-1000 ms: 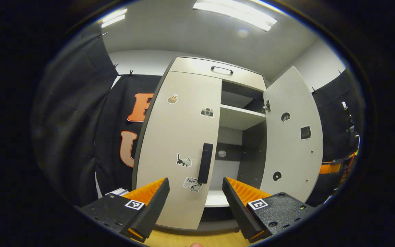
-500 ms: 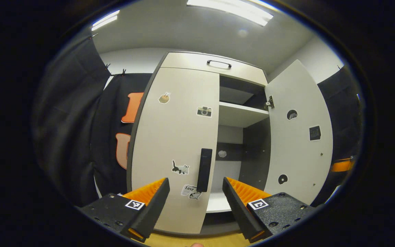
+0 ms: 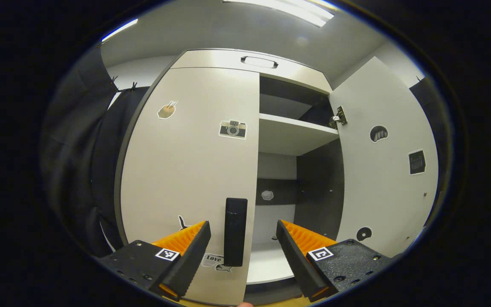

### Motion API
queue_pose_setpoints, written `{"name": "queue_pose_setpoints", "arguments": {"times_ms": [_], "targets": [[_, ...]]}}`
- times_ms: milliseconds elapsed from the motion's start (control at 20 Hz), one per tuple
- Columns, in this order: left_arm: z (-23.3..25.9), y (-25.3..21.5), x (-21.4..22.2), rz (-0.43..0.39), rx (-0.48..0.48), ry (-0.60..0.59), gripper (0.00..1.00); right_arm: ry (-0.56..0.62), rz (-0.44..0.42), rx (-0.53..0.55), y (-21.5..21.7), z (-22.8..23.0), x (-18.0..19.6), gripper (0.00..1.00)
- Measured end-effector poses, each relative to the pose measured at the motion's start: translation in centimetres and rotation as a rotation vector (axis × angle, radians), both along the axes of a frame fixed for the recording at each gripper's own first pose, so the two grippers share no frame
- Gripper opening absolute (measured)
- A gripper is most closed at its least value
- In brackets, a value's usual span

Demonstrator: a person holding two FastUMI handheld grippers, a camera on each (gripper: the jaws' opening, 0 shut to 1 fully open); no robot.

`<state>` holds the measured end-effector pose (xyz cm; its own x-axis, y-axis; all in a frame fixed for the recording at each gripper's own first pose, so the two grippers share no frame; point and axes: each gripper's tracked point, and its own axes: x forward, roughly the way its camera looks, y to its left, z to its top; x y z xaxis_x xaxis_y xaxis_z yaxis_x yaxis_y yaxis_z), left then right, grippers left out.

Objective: Open the right door of the double-door shoe cabinet with the right hand, and open the left door with the left hand.

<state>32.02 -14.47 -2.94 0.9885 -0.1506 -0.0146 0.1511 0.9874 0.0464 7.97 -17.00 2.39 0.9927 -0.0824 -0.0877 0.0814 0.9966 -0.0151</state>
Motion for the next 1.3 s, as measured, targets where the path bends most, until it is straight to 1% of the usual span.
{"name": "queue_pose_setpoints", "arguments": {"times_ms": [50,100,150,200,400,450,500,550,600,650,700,750,800,850,950,1000,1100,1150,1300], "targets": [[-0.3,0.3,0.8,0.017,0.015,0.008,0.94,-0.003,-0.017,-0.008,-0.7,0.1,-0.4,0.99],[-0.6,0.5,1.5,0.036,0.031,0.011,0.92,-0.004,-0.032,-0.014,-1.4,0.0,-0.9,0.99],[-0.8,0.6,2.1,0.050,0.045,0.015,0.94,0.001,-0.049,-0.020,-2.0,-0.3,-1.2,0.93],[-1.2,0.6,2.6,0.053,0.054,0.023,0.94,0.005,-0.067,-0.020,-2.8,-0.4,-1.4,0.99],[-2.9,0.8,4.0,0.061,0.053,0.074,0.92,0.025,-0.095,0.002,-3.8,-1.2,-2.0,0.99],[-3.3,1.2,4.1,0.076,0.048,0.091,0.86,0.026,-0.102,0.002,-4.0,-1.4,-2.0,0.99],[-3.0,1.6,4.3,0.083,0.045,0.074,0.84,0.028,-0.107,-0.003,-4.3,-1.5,-2.3,0.99],[-3.0,1.7,4.2,0.073,0.028,0.067,0.74,0.030,-0.113,-0.011,-4.6,-1.6,-2.5,0.99],[-2.9,1.7,4.0,0.063,0.004,0.063,0.66,0.031,-0.120,-0.020,-4.8,-1.5,-2.4,0.99],[-3.1,1.0,4.1,0.010,-0.028,0.069,0.65,0.030,-0.125,-0.026,-4.9,-1.4,-2.5,0.99],[-3.1,0.1,4.5,-0.025,-0.066,0.079,0.63,0.031,-0.125,-0.027,-4.8,-1.3,-2.5,0.99],[-2.9,0.6,3.3,-0.022,-0.080,0.093,0.32,0.032,-0.120,-0.025,-4.5,-1.3,-2.4,0.99],[-3.4,0.6,4.0,-0.018,-0.063,0.106,0.31,0.033,-0.116,-0.019,-4.2,-1.3,-2.2,0.99],[-3.4,0.6,3.9,-0.015,-0.027,0.109,0.26,0.034,-0.111,-0.014,-3.9,-1.5,-2.1,0.99],[-3.4,0.4,3.8,-0.028,0.043,0.124,0.24,0.039,-0.096,-0.003,-3.3,-1.7,-1.9,0.99],[-3.6,0.4,3.7,-0.041,0.054,0.135,0.24,0.042,-0.085,0.009,-2.7,-1.9,-1.7,0.99],[-3.3,0.6,2.9,-0.075,0.037,0.136,0.22,0.044,-0.060,0.024,-1.9,-2.5,-1.3,0.99],[-3.1,0.8,2.3,-0.090,0.033,0.138,0.24,0.044,-0.054,0.023,-1.7,-2.8,-1.0,0.99],[-3.0,1.4,1.0,-0.131,0.046,0.150,0.24,0.050,-0.029,0.015,-0.3,-3.0,-0.9,0.99]]}}
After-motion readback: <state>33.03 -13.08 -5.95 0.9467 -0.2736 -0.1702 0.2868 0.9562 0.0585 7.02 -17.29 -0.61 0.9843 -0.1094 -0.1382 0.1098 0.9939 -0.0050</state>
